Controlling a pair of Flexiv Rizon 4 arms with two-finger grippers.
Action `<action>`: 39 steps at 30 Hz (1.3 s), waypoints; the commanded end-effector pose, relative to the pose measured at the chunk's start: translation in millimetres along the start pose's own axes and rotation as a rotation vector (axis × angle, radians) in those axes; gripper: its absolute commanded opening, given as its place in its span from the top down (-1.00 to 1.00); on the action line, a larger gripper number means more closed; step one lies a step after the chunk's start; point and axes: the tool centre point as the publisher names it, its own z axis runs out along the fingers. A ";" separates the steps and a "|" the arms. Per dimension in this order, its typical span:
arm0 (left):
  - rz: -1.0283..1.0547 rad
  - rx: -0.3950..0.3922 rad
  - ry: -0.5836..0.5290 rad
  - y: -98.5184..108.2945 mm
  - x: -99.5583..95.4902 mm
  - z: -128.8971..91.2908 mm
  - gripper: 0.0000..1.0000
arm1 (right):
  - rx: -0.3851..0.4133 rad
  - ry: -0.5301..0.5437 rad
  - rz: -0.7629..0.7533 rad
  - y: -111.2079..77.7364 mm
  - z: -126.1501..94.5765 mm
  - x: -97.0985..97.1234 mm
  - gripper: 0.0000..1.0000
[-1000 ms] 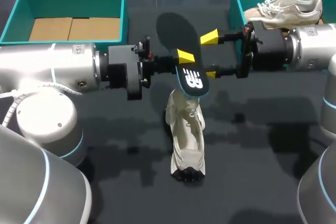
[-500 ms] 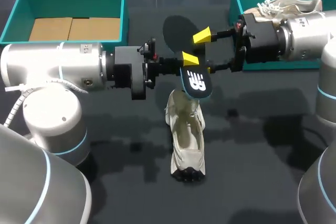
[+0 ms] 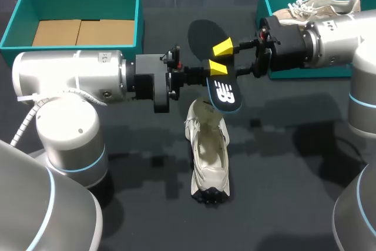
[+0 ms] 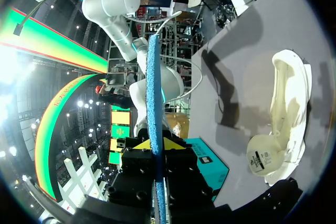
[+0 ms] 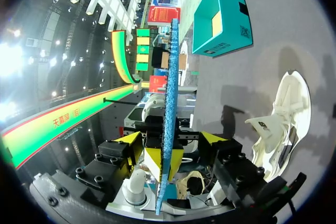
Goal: Take the shoe out of the shoebox, open the shoe tongue, remove and reinsert the insole, then place the shoe into the shoebox
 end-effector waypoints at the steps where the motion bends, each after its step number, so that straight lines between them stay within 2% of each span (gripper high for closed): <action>1: 0.001 -0.003 0.003 3.6 1.9 9.9 1.00 | 0.008 0.008 -0.002 4.6 2.3 -3.5 0.00; 5: 0.006 -0.008 0.006 4.6 3.7 12.7 1.00 | 0.008 0.015 -0.003 5.7 1.3 -4.5 0.12; 19: 0.035 -0.020 0.002 7.1 6.3 15.5 1.00 | -0.016 0.041 0.003 12.9 -1.7 -5.7 0.21; 22: 0.038 -0.021 0.002 6.6 6.6 16.3 1.00 | -0.020 0.041 0.006 13.9 -2.1 -5.6 0.35; 25: 0.043 -0.024 -0.002 6.3 6.5 17.0 1.00 | -0.026 0.040 0.010 14.6 -2.6 -5.9 0.60; 27: 0.045 -0.026 -0.004 6.1 6.4 17.2 1.00 | -0.032 0.038 0.012 14.7 -2.8 -6.0 0.69; 36: 0.051 -0.040 -0.009 6.2 6.3 17.7 1.00 | -0.047 0.045 0.013 14.5 -3.9 -6.7 0.65; 37: 0.052 -0.042 -0.009 6.2 6.4 17.7 1.00 | -0.048 0.045 0.013 14.5 -3.9 -6.8 0.68; 39: 0.053 -0.044 -0.008 6.3 6.6 17.5 1.00 | -0.051 0.047 0.012 14.3 -3.7 -6.9 1.00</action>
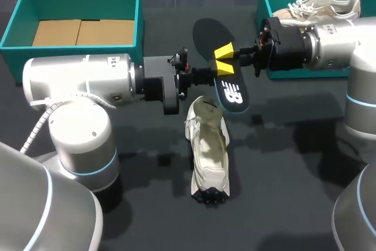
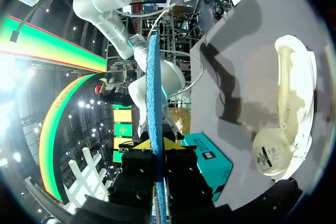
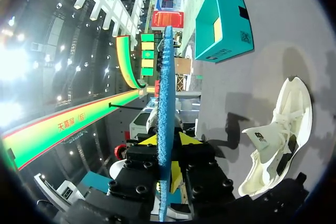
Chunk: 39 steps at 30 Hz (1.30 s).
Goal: Take the shoe out of the shoebox, open the shoe tongue, remove and reinsert the insole, then place the shoe into the shoebox
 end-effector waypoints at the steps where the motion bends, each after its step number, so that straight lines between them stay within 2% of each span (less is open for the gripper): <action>1: 0.002 -0.008 0.002 -1.4 0.8 3.1 1.00 | -0.006 0.000 0.000 -1.9 1.4 -0.6 1.00; 6: -0.005 -0.012 0.009 -1.6 1.8 2.7 0.98 | -0.004 -0.001 0.002 -1.9 2.6 -1.2 1.00; 8: -0.009 -0.011 0.010 -1.6 1.2 0.9 -1.00 | -0.004 -0.002 0.003 -1.9 2.8 -1.3 1.00; 12: -0.018 -0.013 0.007 0.4 -4.5 -11.9 -1.00 | -0.008 -0.002 0.011 -4.0 1.9 -3.2 1.00; 17: -0.072 -0.008 0.009 7.7 -16.2 -41.1 -1.00 | -0.015 0.002 0.026 -9.0 0.4 -7.7 1.00; 20: -0.103 -0.009 0.072 13.8 -19.9 -57.6 -1.00 | -0.016 0.007 0.035 -13.0 1.3 -10.7 1.00; 24: -0.097 -0.031 0.237 26.5 -23.2 -79.1 -1.00 | -0.019 0.012 0.045 -19.4 4.6 -14.3 1.00; 27: 0.086 -0.011 0.368 35.5 -28.7 -96.8 -1.00 | -0.023 0.019 0.051 -24.0 7.6 -17.0 1.00; 39: 0.086 -0.011 0.368 35.5 -28.7 -96.8 -1.00 | -0.017 0.023 0.063 -26.5 9.6 -20.2 1.00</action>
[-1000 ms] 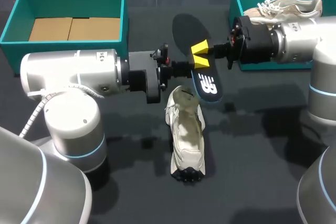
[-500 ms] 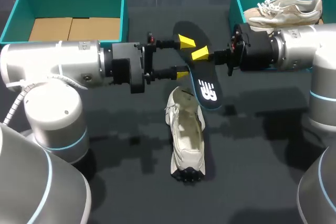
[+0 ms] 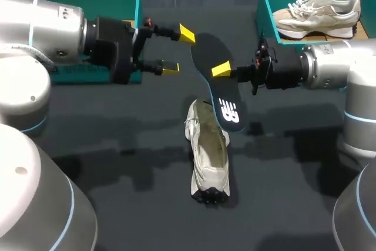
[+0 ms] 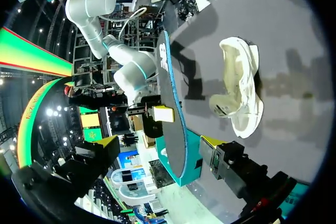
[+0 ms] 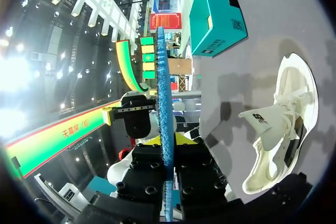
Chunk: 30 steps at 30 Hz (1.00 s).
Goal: Take the shoe out of the shoebox, open the shoe tongue, remove and reinsert the insole, then place the shoe into the shoebox
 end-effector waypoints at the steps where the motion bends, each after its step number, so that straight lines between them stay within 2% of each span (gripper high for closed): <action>1: 0.000 0.002 0.040 -0.6 -1.7 -4.7 -1.00 | -0.001 -0.002 0.000 -0.3 1.2 -0.2 1.00; 7: -0.117 0.003 0.217 29.9 -21.6 -18.1 -1.00 | 0.000 0.016 0.017 -6.4 8.2 -14.5 1.00; 9: -0.116 0.054 0.278 35.1 -27.5 -21.4 -1.00 | -0.005 0.021 0.021 -10.4 10.3 -18.4 1.00; 10: -0.091 0.045 0.351 37.7 -30.2 -21.3 -1.00 | -0.008 0.024 0.022 -12.3 11.0 -20.1 1.00; 11: -0.041 -0.016 0.426 39.6 -32.3 -21.4 -1.00 | -0.010 0.027 0.023 -14.0 11.9 -21.5 1.00; 24: -0.041 -0.016 0.426 39.6 -32.3 -21.4 -1.00 | -0.014 0.029 0.015 -17.5 13.5 -23.0 1.00; 25: -0.035 -0.004 0.446 42.2 -37.7 -20.7 -1.00 | -0.014 0.029 0.015 -17.5 13.5 -23.0 1.00; 29: -0.043 0.138 0.515 56.1 -56.6 -20.0 -1.00 | -0.014 0.029 0.015 -17.5 13.5 -23.0 1.00; 30: -0.050 0.169 0.571 58.9 -59.9 -18.0 -1.00 | -0.014 0.029 0.015 -17.5 13.5 -23.0 1.00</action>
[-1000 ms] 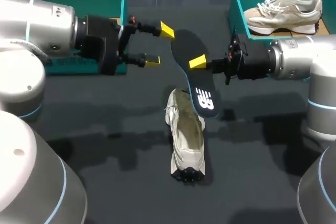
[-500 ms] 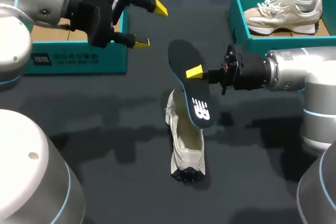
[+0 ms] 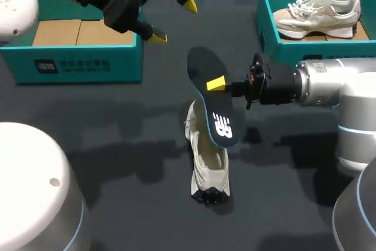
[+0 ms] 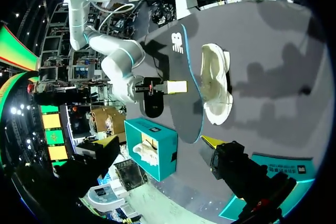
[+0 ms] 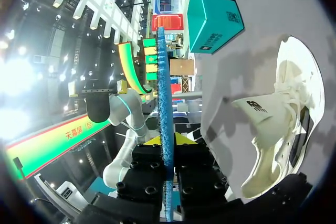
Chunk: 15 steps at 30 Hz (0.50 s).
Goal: Take the shoe out of the shoebox, open the shoe tongue, remove and reinsert the insole, then place the shoe into the shoebox
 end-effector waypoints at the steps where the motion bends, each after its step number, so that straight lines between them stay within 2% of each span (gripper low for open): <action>1: 0.022 0.163 0.240 24.4 -18.8 -2.2 -1.00 | 0.000 -0.003 0.000 -0.4 1.0 -0.1 1.00; 4: 0.041 0.188 0.365 24.8 -28.8 -2.0 -1.00 | 0.000 -0.003 0.000 -0.4 1.0 -0.1 1.00; 6: 0.056 0.196 0.403 22.9 -33.4 -4.0 -1.00 | 0.000 -0.003 0.000 -0.4 1.0 -0.1 1.00; 7: 0.061 0.155 0.450 21.8 -35.8 -3.4 -1.00 | 0.000 -0.003 0.000 -0.4 1.0 -0.1 1.00; 15: 0.045 0.116 0.679 14.9 -39.9 6.9 -1.00 | 0.000 -0.003 0.000 -0.4 1.0 -0.1 1.00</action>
